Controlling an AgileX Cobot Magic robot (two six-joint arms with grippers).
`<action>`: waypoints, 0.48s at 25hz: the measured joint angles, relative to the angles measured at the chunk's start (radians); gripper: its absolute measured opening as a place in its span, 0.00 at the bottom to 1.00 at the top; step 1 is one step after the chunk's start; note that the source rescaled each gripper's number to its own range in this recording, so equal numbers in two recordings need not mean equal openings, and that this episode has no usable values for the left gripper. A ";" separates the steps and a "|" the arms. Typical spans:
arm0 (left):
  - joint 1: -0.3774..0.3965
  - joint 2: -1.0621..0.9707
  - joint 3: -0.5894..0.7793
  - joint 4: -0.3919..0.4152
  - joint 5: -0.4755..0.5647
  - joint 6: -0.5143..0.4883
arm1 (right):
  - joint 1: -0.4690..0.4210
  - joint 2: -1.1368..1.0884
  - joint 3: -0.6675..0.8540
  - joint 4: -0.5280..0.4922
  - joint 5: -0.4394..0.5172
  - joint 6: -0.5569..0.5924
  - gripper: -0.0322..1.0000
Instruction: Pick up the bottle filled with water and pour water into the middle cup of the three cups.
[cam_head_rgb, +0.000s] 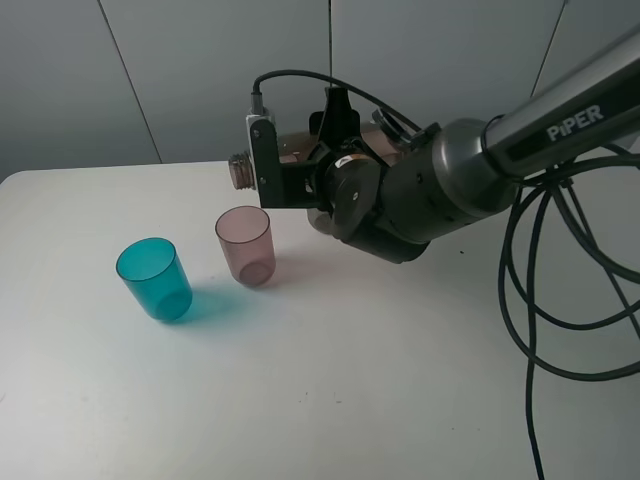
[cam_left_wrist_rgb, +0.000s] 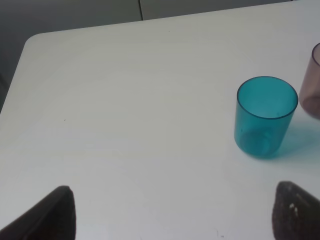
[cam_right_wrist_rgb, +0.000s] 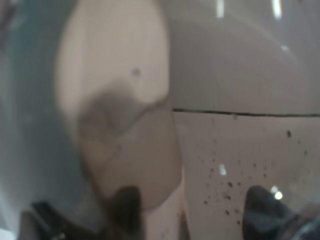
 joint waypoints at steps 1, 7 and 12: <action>0.000 0.000 0.000 0.000 0.000 0.000 | -0.005 0.000 0.000 -0.013 0.004 0.000 0.05; 0.000 0.000 0.000 0.000 0.000 0.000 | -0.028 0.000 0.000 -0.063 0.019 0.000 0.05; 0.000 0.000 0.000 0.000 0.000 0.000 | -0.043 0.000 0.000 -0.083 0.021 0.000 0.05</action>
